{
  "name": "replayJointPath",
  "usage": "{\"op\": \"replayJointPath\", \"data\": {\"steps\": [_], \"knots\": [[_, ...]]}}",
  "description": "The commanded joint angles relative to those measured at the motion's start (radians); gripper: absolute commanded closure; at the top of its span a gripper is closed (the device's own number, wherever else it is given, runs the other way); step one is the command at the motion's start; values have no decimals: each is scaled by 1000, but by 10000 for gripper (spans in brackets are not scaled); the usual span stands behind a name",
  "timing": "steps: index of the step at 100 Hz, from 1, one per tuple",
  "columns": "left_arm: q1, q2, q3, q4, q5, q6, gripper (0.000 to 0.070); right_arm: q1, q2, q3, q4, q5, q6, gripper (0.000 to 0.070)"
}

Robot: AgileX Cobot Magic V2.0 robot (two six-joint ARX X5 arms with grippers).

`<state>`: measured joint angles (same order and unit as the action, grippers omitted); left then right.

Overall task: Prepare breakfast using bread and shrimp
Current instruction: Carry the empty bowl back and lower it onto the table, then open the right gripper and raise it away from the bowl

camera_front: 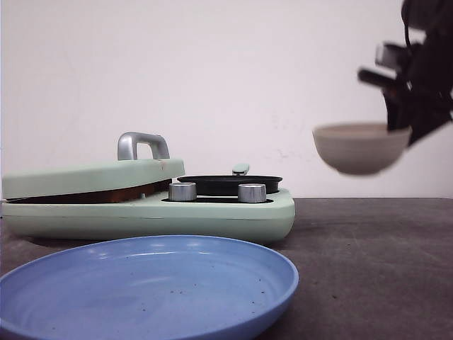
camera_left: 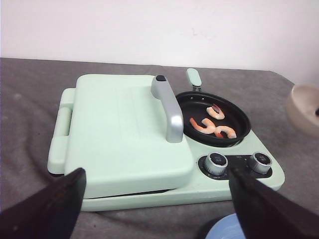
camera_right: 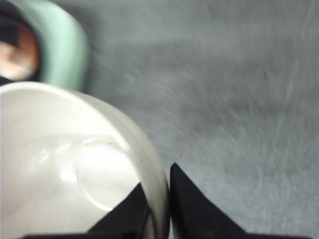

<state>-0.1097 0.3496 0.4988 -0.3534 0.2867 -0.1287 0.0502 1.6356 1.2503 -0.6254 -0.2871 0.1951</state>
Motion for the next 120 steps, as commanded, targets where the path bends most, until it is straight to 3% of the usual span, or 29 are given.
{"op": "replayJointPath", "data": {"steps": [1,38,108,114,120], "knots": [[-2,2,5,4,1,12,190,-6,20,-27,54,-4,33,700],[-2,2,5,-25,2,12,190,-6,107,-89,118,-54,55,700],[-2,2,5,-24,2,12,190,13,155,-92,140,-41,85,700],[-2,2,5,-24,2,12,190,13,155,-92,131,-34,85,660],[-2,2,5,-24,2,12,190,13,155,-92,126,-27,85,543]]}}
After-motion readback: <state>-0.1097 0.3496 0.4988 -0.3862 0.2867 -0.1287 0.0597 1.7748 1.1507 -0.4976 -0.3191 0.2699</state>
